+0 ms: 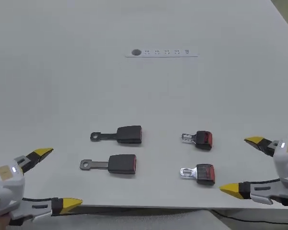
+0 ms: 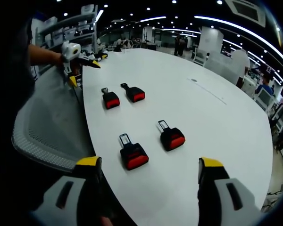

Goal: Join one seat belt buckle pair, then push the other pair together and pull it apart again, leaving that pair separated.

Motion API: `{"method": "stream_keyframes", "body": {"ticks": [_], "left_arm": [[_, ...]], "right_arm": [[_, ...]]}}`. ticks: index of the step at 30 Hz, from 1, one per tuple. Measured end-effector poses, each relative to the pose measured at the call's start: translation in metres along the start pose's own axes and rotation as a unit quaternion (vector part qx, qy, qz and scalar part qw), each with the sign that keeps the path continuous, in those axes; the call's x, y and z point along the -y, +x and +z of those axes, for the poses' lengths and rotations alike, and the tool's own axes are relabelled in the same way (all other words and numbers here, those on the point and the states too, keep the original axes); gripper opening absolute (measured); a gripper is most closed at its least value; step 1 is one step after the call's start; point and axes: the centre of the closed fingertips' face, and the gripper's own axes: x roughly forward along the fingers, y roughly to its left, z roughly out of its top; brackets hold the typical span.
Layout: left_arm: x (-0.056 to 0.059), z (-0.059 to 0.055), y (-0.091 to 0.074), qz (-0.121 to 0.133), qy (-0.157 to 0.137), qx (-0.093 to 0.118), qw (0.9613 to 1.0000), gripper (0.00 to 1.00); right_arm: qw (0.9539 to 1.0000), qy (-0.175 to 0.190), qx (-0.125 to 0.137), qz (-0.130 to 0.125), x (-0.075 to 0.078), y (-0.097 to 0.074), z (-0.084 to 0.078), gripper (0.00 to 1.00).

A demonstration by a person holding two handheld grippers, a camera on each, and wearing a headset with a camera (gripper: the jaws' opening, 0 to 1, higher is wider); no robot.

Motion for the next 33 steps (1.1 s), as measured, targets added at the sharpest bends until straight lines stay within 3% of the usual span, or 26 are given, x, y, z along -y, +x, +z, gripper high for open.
{"method": "stream_keyframes", "body": {"ticks": [4,6,10,15,18,20,27,31,33], "left_arm": [[0.006,0.008,0.002,-0.013,0.034,-0.003,0.9993,0.83],[0.007,0.007,0.004,-0.017,0.035,-0.007,0.9992,0.83],[0.002,0.006,0.003,-0.016,0.042,-0.010,0.9989,0.83],[-0.003,0.013,0.012,-0.027,0.070,-0.020,0.9970,0.81],[-0.005,0.016,0.020,-0.040,0.092,-0.037,0.9942,0.80],[-0.004,0.023,0.027,-0.048,0.094,-0.034,0.9938,0.83],[0.010,0.034,0.051,-0.087,0.122,-0.046,0.9876,0.73],[0.015,0.024,0.066,-0.111,0.149,-0.070,0.9801,0.66],[0.017,0.026,0.072,-0.115,0.150,-0.070,0.9795,0.62]], "right_arm": [[1.0000,-0.004,0.001,-0.002,0.001,-0.002,0.001,0.84],[1.0000,-0.008,0.003,-0.001,0.000,0.000,0.003,0.81],[0.9999,-0.015,0.002,0.005,-0.003,0.004,0.008,0.79],[0.9993,-0.033,-0.004,0.020,-0.008,0.010,0.013,0.77],[0.9988,-0.040,-0.007,0.028,-0.010,0.014,0.014,0.75],[0.9985,-0.041,-0.008,0.036,-0.011,0.015,0.015,0.70],[0.9963,-0.066,-0.014,0.053,-0.012,0.023,0.015,0.64],[0.9946,-0.072,-0.023,0.071,-0.019,0.030,0.012,0.58],[0.9940,-0.067,-0.027,0.082,-0.023,0.036,0.009,0.57]]}}
